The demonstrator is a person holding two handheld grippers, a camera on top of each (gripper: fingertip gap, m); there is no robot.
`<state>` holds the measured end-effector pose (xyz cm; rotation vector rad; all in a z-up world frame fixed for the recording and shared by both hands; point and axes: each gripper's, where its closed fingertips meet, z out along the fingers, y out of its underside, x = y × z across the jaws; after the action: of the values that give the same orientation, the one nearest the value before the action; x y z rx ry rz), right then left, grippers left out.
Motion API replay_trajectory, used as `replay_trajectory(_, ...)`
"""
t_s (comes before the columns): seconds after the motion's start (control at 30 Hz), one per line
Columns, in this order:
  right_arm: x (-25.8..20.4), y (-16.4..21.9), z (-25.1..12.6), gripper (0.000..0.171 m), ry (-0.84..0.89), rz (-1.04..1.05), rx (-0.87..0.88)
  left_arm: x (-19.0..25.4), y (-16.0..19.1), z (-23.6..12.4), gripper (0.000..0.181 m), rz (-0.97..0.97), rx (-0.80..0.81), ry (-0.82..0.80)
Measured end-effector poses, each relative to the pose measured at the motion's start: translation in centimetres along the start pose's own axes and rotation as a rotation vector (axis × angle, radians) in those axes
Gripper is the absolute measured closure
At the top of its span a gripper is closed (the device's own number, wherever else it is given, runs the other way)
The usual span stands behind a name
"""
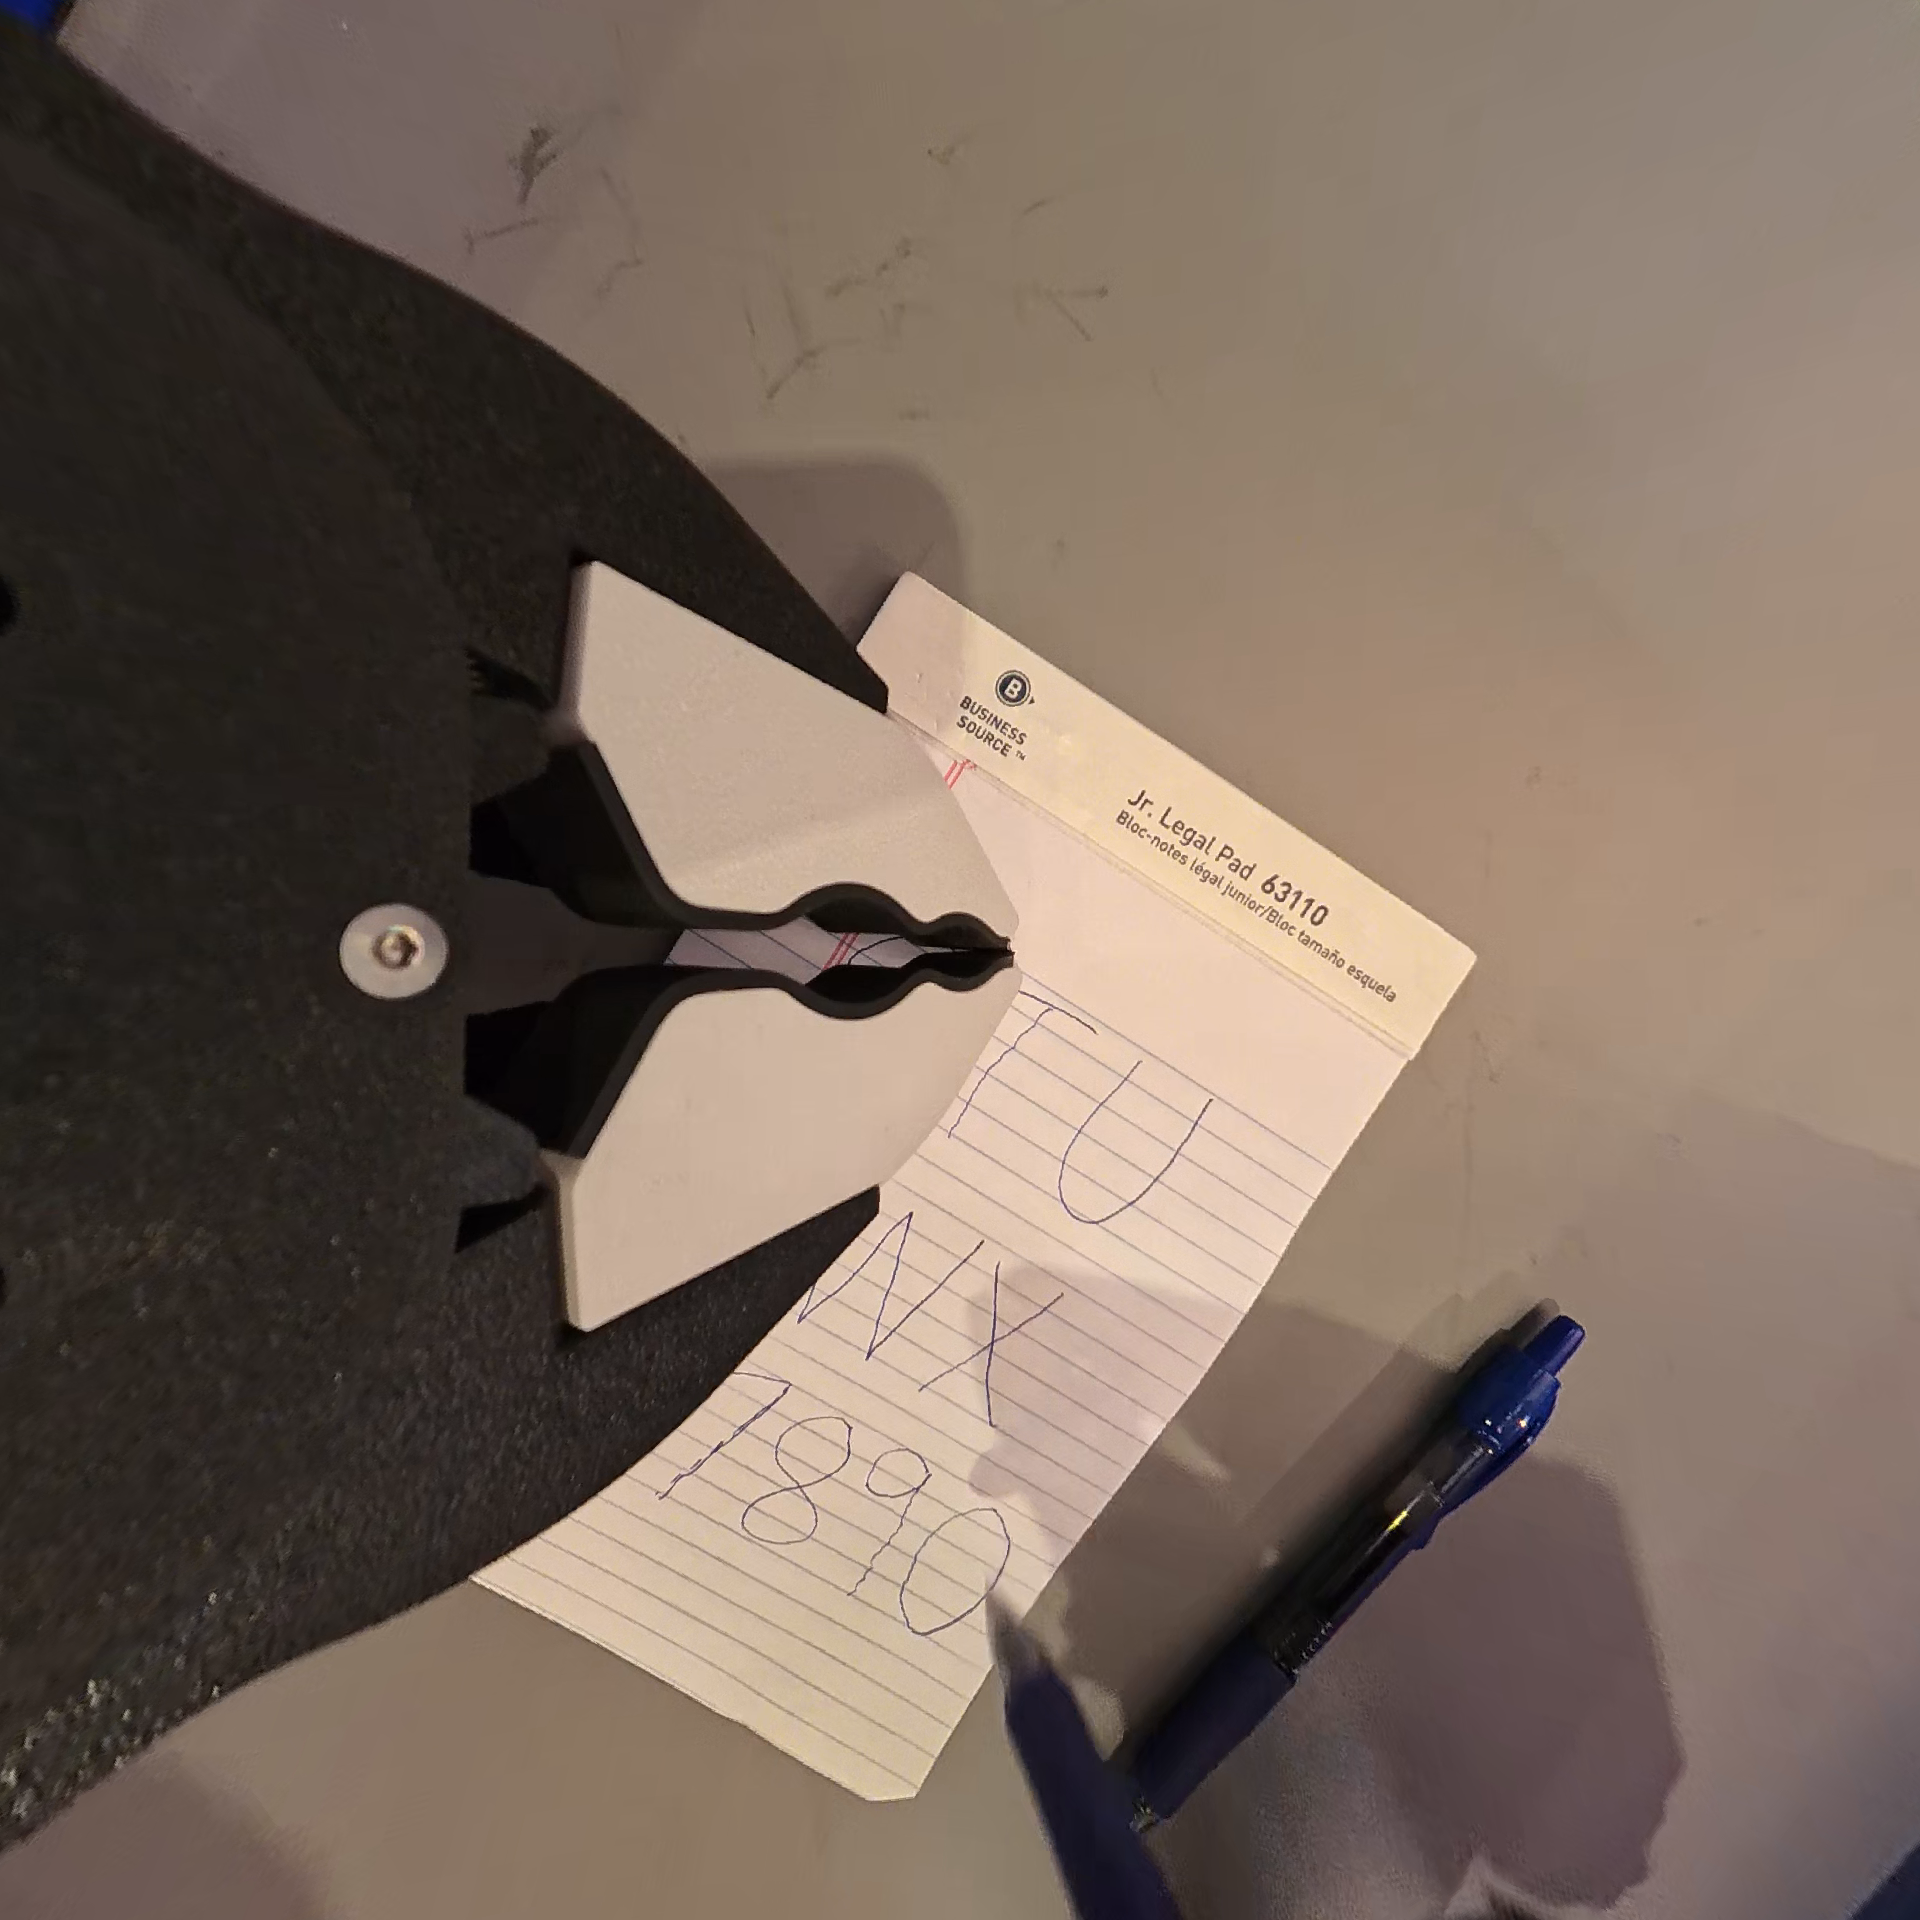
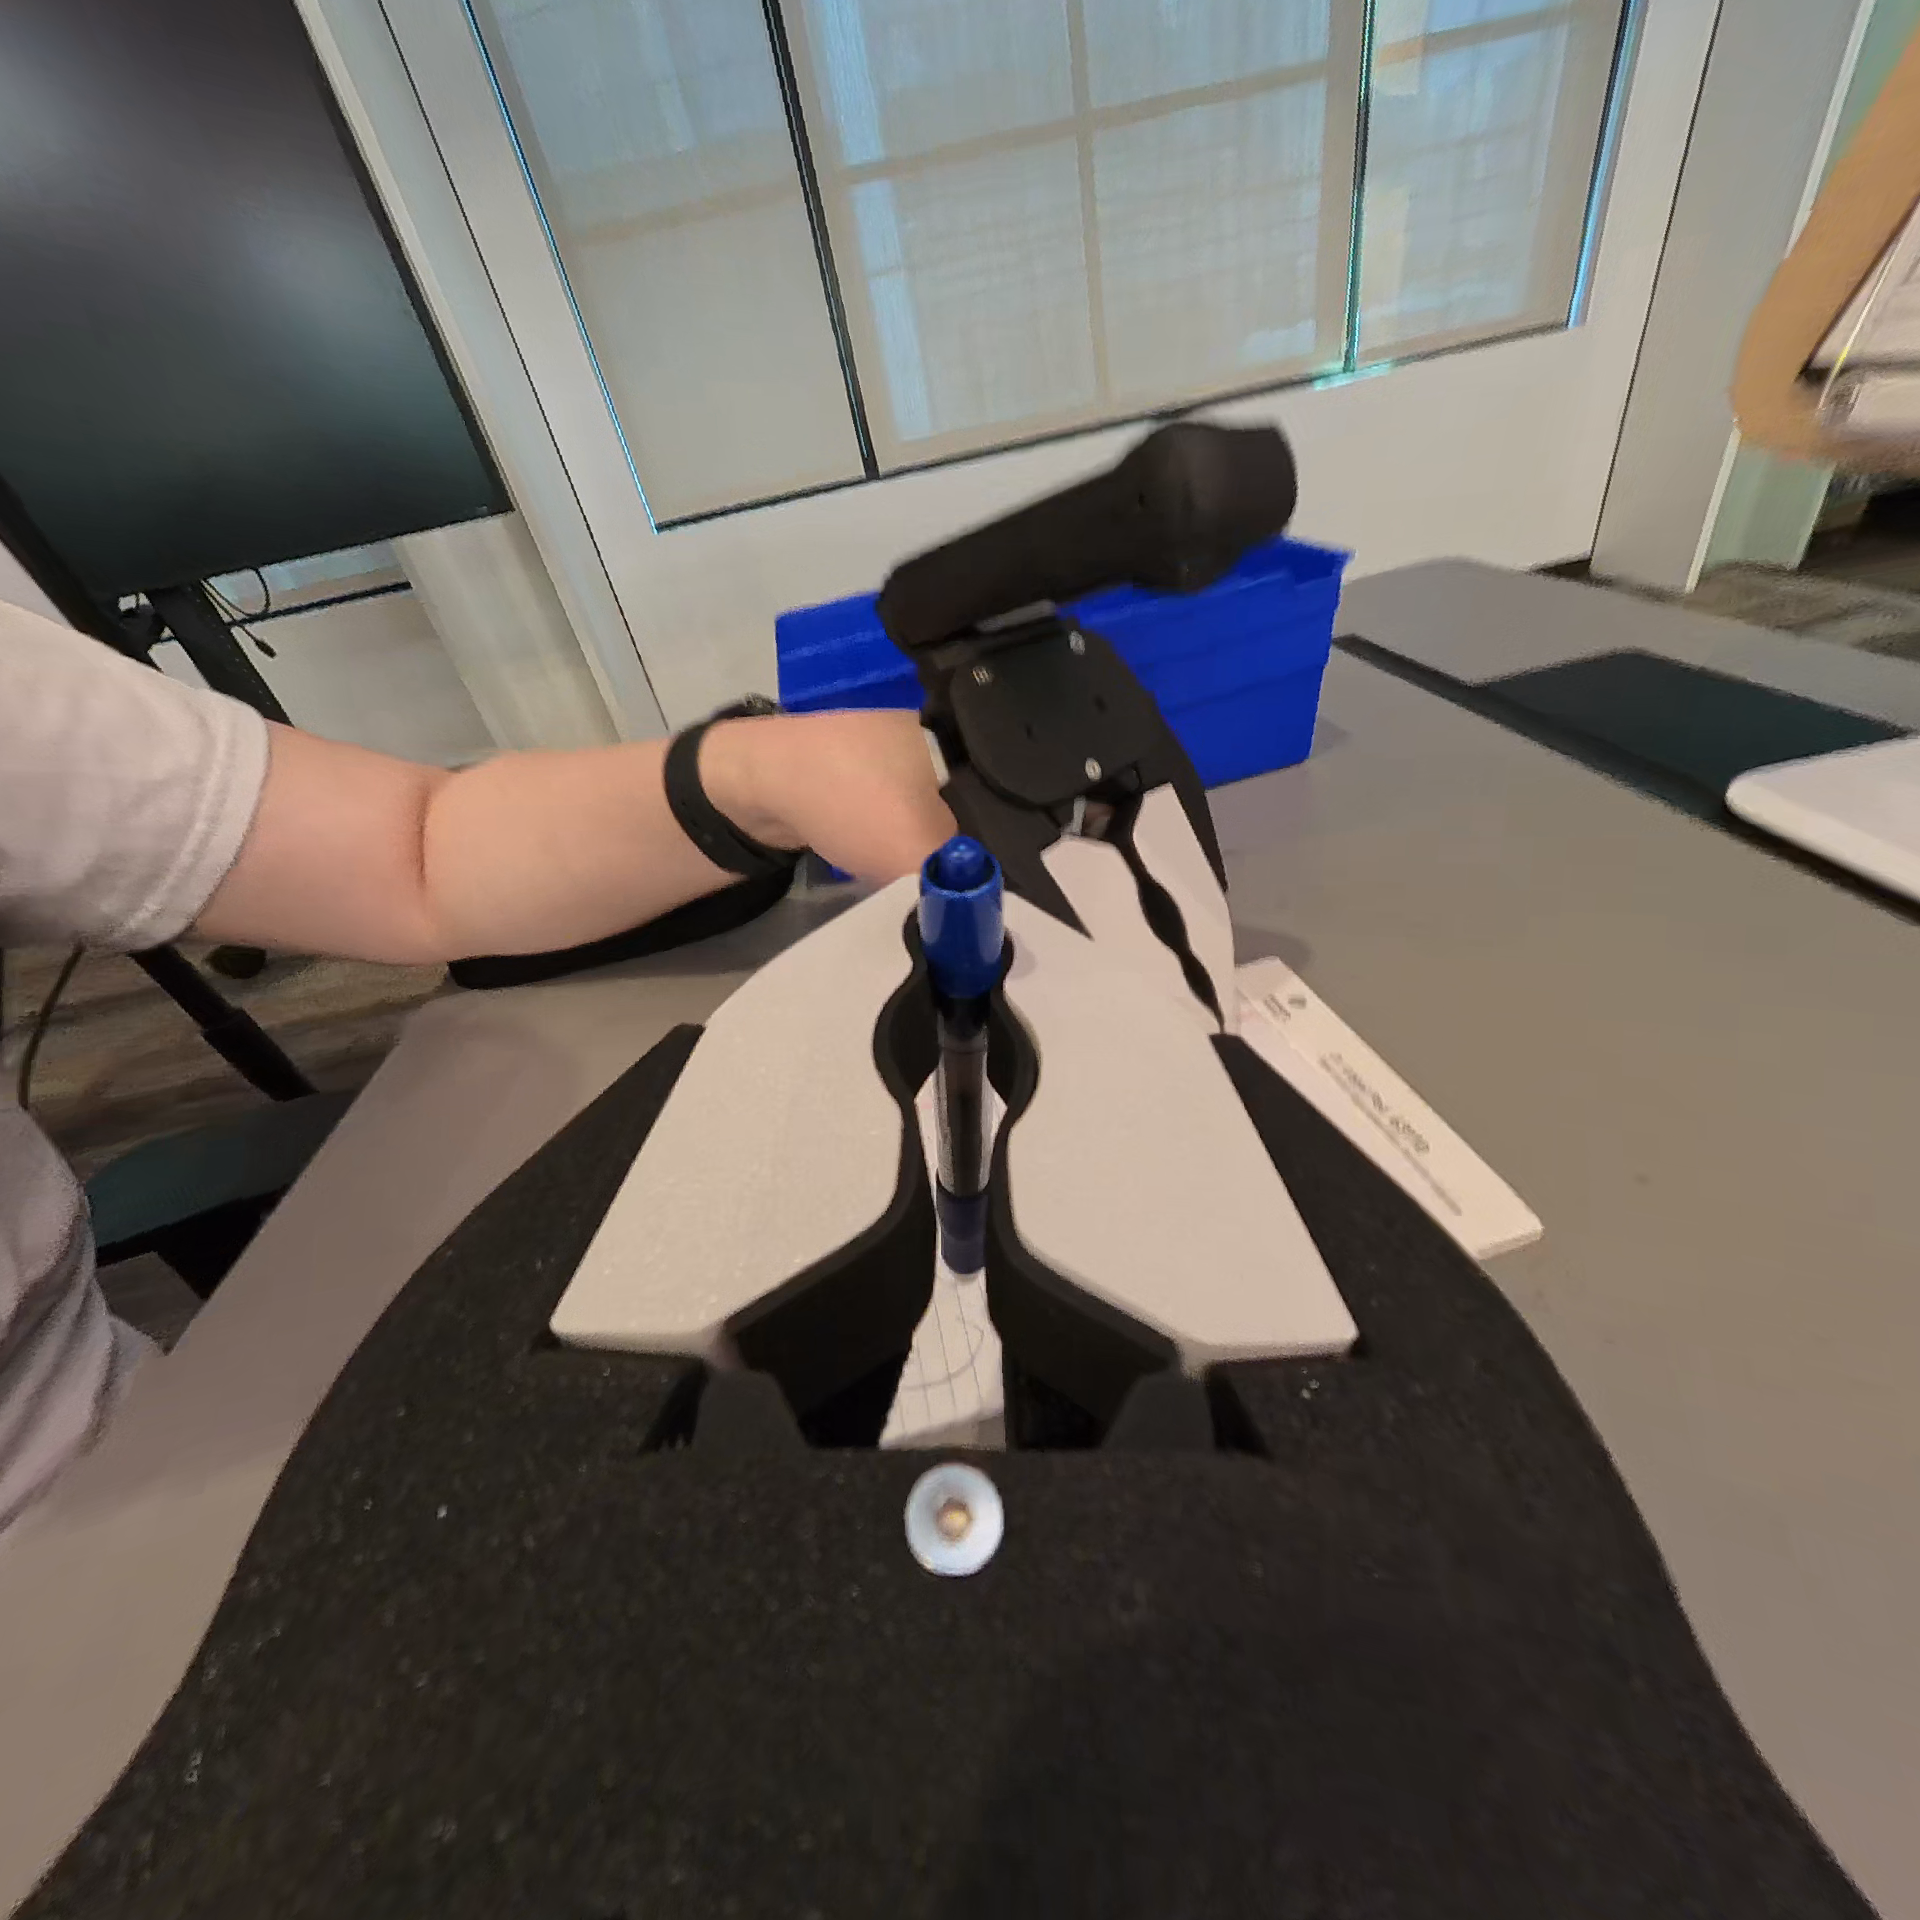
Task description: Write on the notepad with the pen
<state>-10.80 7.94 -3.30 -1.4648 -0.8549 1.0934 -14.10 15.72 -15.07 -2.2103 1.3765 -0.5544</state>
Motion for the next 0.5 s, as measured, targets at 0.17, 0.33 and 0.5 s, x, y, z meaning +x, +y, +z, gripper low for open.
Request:
replay_trajectory(0.17,-1.7,-2.5,-1.0,0.167,0.014,-0.076,0.07,0.0,0.0,0.0,0.181,0.004,-0.002,-0.003)
replay_trajectory(0.33,-1.9,-3.1,-2.2,0.167,0.031,-0.081,0.104,0.0,0.0,0.0,0.181,0.006,-0.001,-0.004)
replay_trajectory(0.5,-1.5,-3.4,-3.1,0.167,0.035,-0.059,0.129,0.0,0.0,0.0,0.181,0.008,0.001,-0.003)
